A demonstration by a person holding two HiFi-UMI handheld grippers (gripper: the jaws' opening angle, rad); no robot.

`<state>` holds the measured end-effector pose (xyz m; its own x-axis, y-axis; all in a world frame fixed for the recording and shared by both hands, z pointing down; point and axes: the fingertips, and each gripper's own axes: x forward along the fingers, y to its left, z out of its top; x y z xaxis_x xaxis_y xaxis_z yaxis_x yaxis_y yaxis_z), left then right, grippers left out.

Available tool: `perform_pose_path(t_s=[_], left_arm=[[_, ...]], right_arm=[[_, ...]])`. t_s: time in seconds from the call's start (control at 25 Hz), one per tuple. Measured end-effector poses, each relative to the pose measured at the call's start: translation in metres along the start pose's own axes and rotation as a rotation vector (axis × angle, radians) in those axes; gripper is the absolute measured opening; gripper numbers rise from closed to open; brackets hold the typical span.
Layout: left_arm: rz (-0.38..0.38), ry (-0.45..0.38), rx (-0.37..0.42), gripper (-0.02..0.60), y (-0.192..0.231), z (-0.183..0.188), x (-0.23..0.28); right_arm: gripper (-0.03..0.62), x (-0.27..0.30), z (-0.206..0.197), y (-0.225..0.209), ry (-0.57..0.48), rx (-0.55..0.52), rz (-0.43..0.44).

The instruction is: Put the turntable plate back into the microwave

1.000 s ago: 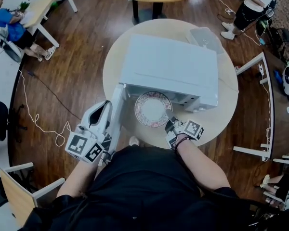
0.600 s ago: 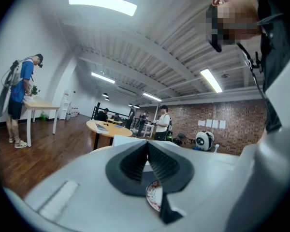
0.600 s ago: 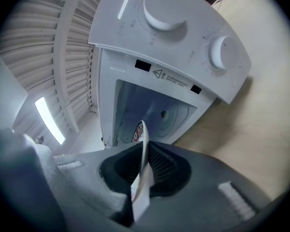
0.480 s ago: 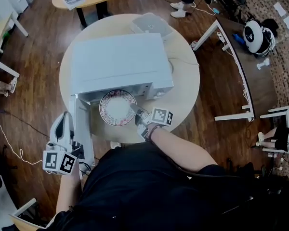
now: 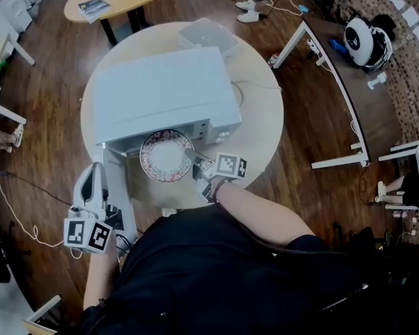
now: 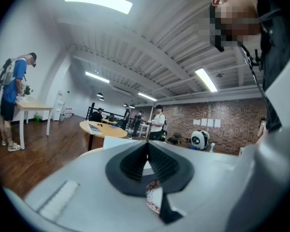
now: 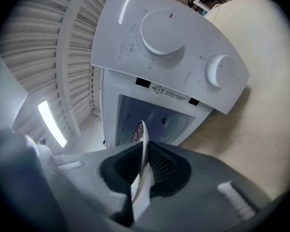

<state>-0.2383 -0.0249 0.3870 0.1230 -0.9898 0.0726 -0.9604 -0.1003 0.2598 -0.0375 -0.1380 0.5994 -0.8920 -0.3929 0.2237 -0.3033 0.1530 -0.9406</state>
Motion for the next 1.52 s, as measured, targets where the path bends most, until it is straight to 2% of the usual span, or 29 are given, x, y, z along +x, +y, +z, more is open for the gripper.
perform_pose_path(t_s=[0.44, 0.76, 1.52], left_arm=[[0.000, 0.008, 0.015, 0.003, -0.009, 0.003, 0.007], [-0.035, 0.011, 0.043, 0.003, -0.017, 0.006, 0.013], [-0.080, 0.013, 0.028, 0.003, -0.007, 0.008, 0.018]], right_arm=[[0.020, 0.001, 0.007, -0.006, -0.007, -0.005, -0.023], [0.020, 0.008, 0.010, -0.006, -0.020, -0.004, -0.026], [0.020, 0.047, 0.011, -0.008, -0.042, -0.017, -0.068]])
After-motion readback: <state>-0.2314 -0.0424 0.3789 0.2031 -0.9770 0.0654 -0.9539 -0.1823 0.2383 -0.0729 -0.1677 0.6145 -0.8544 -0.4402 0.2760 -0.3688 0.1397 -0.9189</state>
